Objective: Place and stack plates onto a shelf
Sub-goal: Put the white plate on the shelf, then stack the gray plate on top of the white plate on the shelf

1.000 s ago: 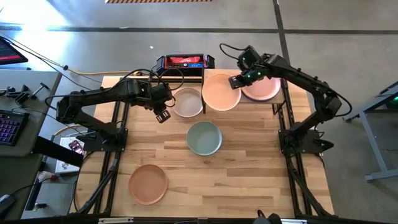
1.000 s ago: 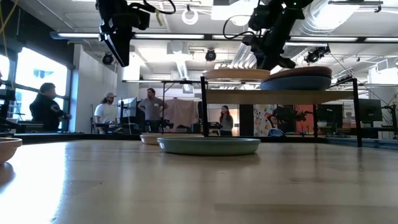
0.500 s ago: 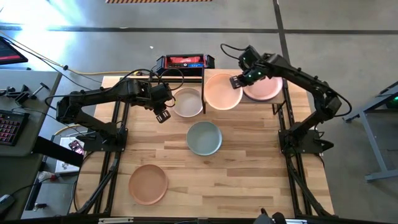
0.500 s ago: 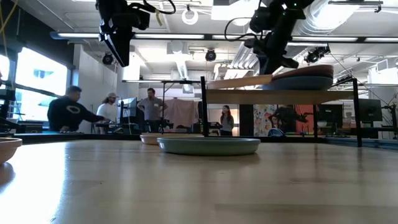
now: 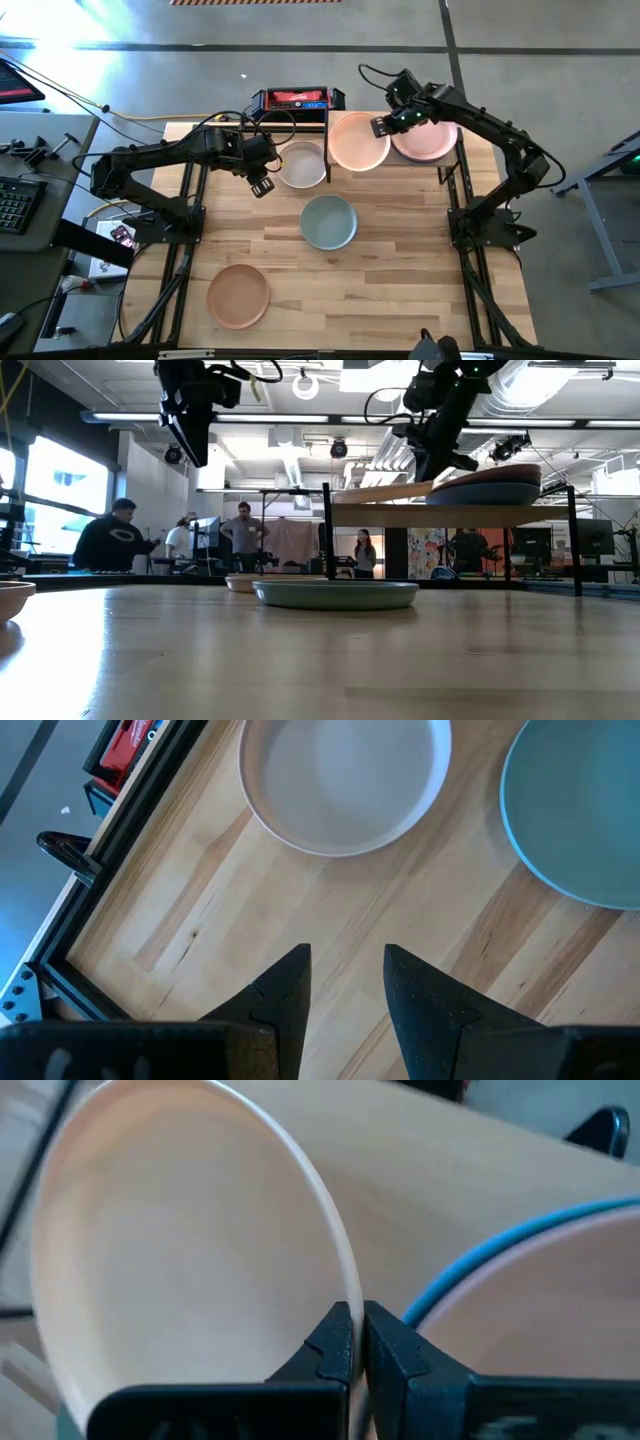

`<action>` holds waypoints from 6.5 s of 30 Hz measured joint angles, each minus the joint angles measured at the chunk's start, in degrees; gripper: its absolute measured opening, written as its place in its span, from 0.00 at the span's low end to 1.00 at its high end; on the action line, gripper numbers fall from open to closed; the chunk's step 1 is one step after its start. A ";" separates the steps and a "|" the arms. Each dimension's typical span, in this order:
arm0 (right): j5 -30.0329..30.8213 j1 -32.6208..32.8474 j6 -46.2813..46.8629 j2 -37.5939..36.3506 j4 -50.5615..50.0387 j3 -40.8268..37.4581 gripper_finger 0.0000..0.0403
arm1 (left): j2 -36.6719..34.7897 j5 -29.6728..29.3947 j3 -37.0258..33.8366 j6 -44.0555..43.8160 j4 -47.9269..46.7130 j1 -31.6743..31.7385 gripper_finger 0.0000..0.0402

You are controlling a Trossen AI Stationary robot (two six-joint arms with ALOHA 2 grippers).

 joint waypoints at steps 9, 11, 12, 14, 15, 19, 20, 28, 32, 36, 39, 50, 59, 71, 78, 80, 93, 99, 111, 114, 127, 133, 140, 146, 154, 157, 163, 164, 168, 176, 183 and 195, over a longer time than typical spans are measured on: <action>3.50 -0.50 0.78 -0.04 2.47 1.78 0.00 | 0.00 0.00 0.00 0.02 0.12 0.00 0.29; 3.48 -0.74 0.78 0.28 3.03 1.84 0.00 | 0.00 0.00 0.00 0.02 0.16 0.00 0.29; 3.20 -0.74 0.78 0.58 3.22 1.85 0.00 | 0.00 0.00 0.00 0.02 0.17 0.00 0.29; 2.69 -0.74 0.25 1.27 3.03 1.85 0.00 | 0.00 -0.02 0.00 0.02 0.17 0.00 0.29; 2.67 -0.69 -0.08 1.51 2.91 1.85 0.00 | 0.00 -0.02 0.00 0.02 0.17 0.00 0.29; 3.04 -0.57 -0.28 1.60 1.94 1.85 0.00 | 0.00 -0.02 0.00 0.00 0.20 0.00 0.29; 2.94 -0.55 -0.30 1.60 2.26 1.85 0.00 | 0.00 -0.02 0.00 0.01 0.17 0.00 0.29; 2.71 -0.68 -1.16 1.60 3.57 1.85 0.00 | 0.00 0.00 0.00 -0.93 0.17 0.00 0.29; 3.05 -0.74 -1.17 1.60 4.03 1.85 0.00 | 0.00 0.00 0.00 -0.98 0.17 0.00 0.29; 3.07 -0.74 -1.19 1.60 5.20 1.85 0.02 | 0.00 0.00 0.00 -0.97 0.17 0.00 0.29; 3.08 -0.74 -1.19 1.60 5.50 1.85 0.07 | 0.00 0.00 0.00 -0.99 0.17 0.00 0.29; 3.90 -0.74 -2.21 1.46 5.54 1.85 0.17 | 0.00 0.06 0.00 -0.99 0.15 0.00 0.29; -10.06 1.72 -1.21 1.01 2.89 4.89 0.17 | 0.00 2.19 0.00 -0.99 0.13 -0.01 0.29; -12.08 14.20 -1.40 1.01 -2.16 14.39 0.17 | 0.00 2.16 -0.02 15.40 0.54 0.04 0.29; -11.93 19.25 -1.41 0.98 -2.19 18.50 0.17 | -0.02 4.24 -2.83 29.23 8.07 0.21 0.29; -11.93 19.98 -2.20 0.98 -2.34 19.39 0.17 | -0.02 4.95 -5.13 32.45 11.09 0.44 0.29; -8.63 19.89 -7.96 0.98 -8.25 21.30 0.17 | 0.00 4.69 -21.22 48.99 33.23 2.49 0.29; -7.21 18.76 -8.27 0.98 -10.00 21.22 0.17 | 0.00 5.70 -26.90 55.62 43.50 4.25 0.29; -7.17 16.87 -8.22 0.98 -9.91 21.17 0.17 | 7.44 8.67 -29.88 60.15 51.18 6.08 0.29; -7.15 16.87 -7.79 0.98 -9.91 21.17 0.17 | 10.08 7.74 -29.86 60.20 53.33 6.05 0.29; -7.17 16.87 -6.50 0.98 -9.91 21.13 0.17 | 17.56 5.04 -29.80 60.59 55.70 6.47 0.29; -7.17 16.91 -6.28 0.98 -9.91 21.13 0.17 | 18.67 4.60 -29.59 60.21 55.80 6.60 0.28; -7.17 16.94 -6.28 0.98 -9.89 21.13 0.17 | 18.18 6.00 -29.70 60.17 55.06 6.64 0.14; -7.17 16.94 -5.09 0.98 -9.91 21.13 0.17 | 18.25 6.86 -29.69 57.39 54.52 6.64 0.02; -7.17 16.94 -4.70 0.98 -9.89 21.13 0.17 | 15.92 2.25 -29.87 56.98 50.73 4.85 0.01; -7.18 16.94 -3.03 0.98 -9.87 21.13 0.17 | 13.56 1.04 -28.39 56.97 46.94 3.69 0.01; -7.21 17.48 -0.84 0.98 -9.87 21.13 0.17 | 7.17 -3.23 -26.29 57.09 40.28 0.39 0.00; -7.21 17.85 -0.71 0.98 -9.87 21.11 0.17 | 5.96 -3.70 -25.83 57.13 38.96 -0.09 0.00; -7.07 19.80 -0.47 1.01 -9.85 21.11 0.17 | 1.48 -5.49 -23.70 57.17 33.51 -2.63 0.00; -1.47 25.24 3.57 1.03 -9.46 21.11 0.20 | -6.34 -10.30 -19.59 59.84 27.20 -8.94 0.00; 5.18 29.99 12.09 1.11 -9.16 21.11 0.31 | -8.66 -10.93 -15.03 64.70 22.88 -15.28 0.00; 6.93 36.13 19.63 6.16 -5.35 21.11 0.32 | -7.82 -10.75 -12.26 71.55 22.28 -23.71 0.00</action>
